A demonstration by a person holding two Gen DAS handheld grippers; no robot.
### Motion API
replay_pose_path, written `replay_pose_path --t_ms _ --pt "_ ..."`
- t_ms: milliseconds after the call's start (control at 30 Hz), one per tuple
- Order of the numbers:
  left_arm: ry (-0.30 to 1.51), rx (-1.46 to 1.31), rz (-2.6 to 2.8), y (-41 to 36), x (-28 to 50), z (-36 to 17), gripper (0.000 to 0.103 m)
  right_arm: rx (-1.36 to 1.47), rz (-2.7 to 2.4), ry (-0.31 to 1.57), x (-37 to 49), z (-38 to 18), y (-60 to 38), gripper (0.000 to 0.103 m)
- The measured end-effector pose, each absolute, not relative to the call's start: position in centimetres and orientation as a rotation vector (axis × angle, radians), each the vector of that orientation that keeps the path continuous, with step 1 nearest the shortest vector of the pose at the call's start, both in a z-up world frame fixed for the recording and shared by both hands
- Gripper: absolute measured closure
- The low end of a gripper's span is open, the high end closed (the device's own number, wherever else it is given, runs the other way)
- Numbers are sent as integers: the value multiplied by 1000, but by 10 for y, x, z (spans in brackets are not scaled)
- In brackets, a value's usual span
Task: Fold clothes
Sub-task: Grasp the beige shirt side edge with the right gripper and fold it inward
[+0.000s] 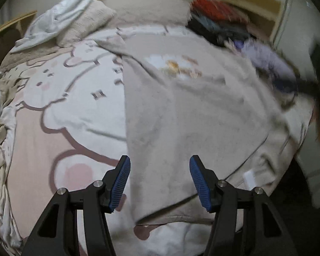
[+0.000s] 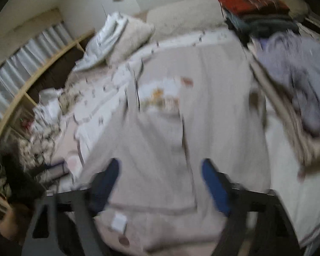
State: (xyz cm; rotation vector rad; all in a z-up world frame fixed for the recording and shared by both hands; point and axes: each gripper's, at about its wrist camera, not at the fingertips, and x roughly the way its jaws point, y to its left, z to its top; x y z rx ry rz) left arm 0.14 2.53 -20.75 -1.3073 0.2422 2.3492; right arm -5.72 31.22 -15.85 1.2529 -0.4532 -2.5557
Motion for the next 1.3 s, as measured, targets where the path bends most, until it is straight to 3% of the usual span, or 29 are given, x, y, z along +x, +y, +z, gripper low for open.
replay_pose_path --t_ms 67,367,467,567,667,767,967,1167,1200,1300 --pt "314 -1346 2316 33 5 -223 46 1250 -2537 -472 -91 -159 316 63" --pt "287 -1406 2284 23 15 -242 46 1554 -2228 -569 -188 -242 289 63" --pt "286 -1405 2274 24 16 -244 46 1496 -2259 -503 -177 -236 281 94" --pt "254 -1414 2256 22 12 -245 46 1411 -2410 -469 -164 -217 295 95" --pt "240 -1421 2238 21 11 -246 46 1542 -2511 -367 -167 -231 313 95" --pt "192 -1434 2221 16 8 -244 46 1573 -2531 -422 -163 -235 328 95" --pt "152 -1467 2174 13 1 -245 46 1415 -2451 -314 -158 -205 288 95" --pt "189 -1458 2166 14 1 -247 46 1569 -2295 -133 -181 -240 244 95" --pt "186 -1457 2165 13 1 -247 46 1595 -2318 -88 -183 -247 247 103" --pt "184 -1453 2165 12 1 -248 46 1608 -2390 -193 -183 -248 269 103"
